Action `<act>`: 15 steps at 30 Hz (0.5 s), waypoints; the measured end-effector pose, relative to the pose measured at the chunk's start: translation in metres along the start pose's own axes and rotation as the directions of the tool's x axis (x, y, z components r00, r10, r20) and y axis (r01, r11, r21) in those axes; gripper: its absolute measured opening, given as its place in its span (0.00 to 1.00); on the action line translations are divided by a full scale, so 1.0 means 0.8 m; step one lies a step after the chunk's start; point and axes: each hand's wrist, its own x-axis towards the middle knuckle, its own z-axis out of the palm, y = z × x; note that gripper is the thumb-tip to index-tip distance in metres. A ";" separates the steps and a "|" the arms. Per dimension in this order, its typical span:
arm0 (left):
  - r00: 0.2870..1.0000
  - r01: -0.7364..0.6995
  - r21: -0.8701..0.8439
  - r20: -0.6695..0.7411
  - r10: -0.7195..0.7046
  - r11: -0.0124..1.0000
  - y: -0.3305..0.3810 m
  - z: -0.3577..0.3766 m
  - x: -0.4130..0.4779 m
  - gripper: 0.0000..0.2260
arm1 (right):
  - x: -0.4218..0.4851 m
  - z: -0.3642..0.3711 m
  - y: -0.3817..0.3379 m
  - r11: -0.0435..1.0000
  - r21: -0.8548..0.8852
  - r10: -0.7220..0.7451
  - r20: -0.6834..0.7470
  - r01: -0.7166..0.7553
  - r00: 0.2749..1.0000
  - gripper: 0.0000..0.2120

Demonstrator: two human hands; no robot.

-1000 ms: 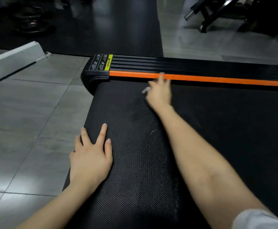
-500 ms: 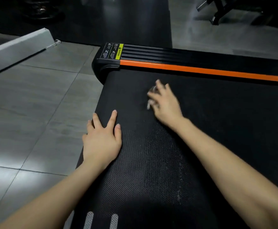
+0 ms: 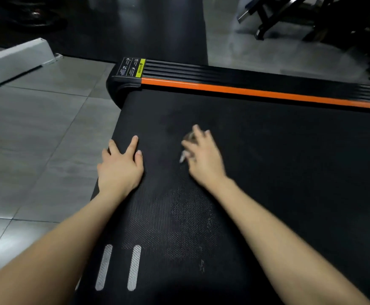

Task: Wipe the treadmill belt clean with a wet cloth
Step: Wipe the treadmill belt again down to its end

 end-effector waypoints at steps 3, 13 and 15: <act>1.000 -0.008 -0.021 0.014 0.008 1.000 0.000 -0.005 -0.001 0.22 | -0.078 -0.012 -0.039 0.970 0.140 -0.218 0.135 0.199 0.967 0.16; 0.993 -0.035 -0.110 0.108 0.046 0.993 -0.037 -0.022 -0.075 0.24 | -0.154 -0.078 0.053 0.987 0.039 0.156 0.033 -0.157 0.987 0.15; 0.991 0.046 -0.123 0.133 -0.030 0.991 -0.046 -0.025 -0.094 0.26 | -0.189 -0.064 -0.004 0.982 0.123 -0.152 0.061 0.144 0.986 0.16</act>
